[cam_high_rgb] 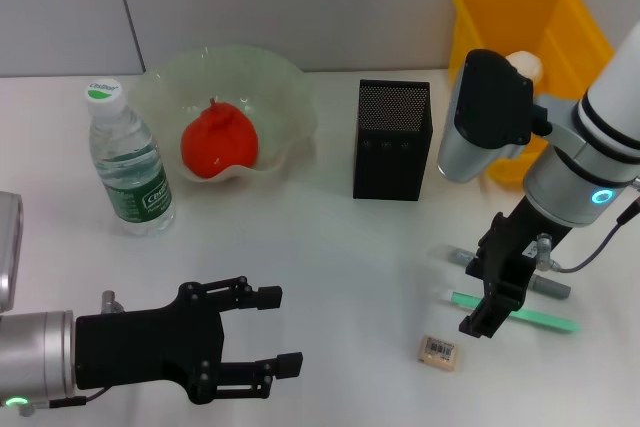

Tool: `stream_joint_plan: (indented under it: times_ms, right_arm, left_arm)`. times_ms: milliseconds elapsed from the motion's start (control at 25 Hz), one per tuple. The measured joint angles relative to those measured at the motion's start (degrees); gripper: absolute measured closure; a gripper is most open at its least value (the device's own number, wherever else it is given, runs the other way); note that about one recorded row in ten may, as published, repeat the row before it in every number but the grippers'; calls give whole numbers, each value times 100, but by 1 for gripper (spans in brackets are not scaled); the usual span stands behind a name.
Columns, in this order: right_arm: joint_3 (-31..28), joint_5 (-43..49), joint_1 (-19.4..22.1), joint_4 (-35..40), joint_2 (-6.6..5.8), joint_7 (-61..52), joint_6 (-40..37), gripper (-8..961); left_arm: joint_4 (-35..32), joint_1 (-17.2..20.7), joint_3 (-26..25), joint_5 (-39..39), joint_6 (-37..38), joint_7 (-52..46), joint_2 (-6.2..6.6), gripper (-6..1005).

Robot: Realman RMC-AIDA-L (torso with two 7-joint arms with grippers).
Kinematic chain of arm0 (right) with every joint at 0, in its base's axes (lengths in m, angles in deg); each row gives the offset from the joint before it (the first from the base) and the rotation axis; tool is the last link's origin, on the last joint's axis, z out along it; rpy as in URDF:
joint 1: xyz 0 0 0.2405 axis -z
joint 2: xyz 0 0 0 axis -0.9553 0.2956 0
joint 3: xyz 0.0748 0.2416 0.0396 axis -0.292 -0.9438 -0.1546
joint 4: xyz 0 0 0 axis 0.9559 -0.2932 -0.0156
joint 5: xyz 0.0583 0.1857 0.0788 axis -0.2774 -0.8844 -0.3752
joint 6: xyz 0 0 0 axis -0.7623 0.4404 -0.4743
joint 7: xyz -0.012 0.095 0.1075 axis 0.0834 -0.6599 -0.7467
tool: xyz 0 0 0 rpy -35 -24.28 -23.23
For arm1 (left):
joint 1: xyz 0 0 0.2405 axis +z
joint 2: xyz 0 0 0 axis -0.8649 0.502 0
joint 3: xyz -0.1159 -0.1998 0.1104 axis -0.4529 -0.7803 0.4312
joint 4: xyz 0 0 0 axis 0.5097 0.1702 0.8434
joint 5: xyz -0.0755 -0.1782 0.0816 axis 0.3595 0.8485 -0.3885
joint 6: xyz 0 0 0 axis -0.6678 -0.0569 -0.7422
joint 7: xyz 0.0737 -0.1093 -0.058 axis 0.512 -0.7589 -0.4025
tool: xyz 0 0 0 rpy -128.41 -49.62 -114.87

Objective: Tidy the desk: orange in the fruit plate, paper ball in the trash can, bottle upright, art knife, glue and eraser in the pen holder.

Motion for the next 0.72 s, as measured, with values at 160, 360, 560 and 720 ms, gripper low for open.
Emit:
stream_joint_plan:
  times_ms: [160, 360, 560, 720]
  right_arm:
    - [146, 16, -1, 37, 4, -31, 160, 167]
    - [346, 23, -2, 134, 13, -52, 358, 166]
    - [557, 18, 18, 189, 30, -74, 623, 195]
    - [761, -6, 32, 277, 35, -86, 808, 234]
  left_arm:
    - [-3, 10, -5, 5, 0, 0, 3, 203]
    - [-4, 17, -9, 10, 1, 0, 3, 203]
    - [-4, 22, -16, 41, 2, 0, 3, 203]
    - [-4, 28, -18, 72, 4, 0, -1, 203]
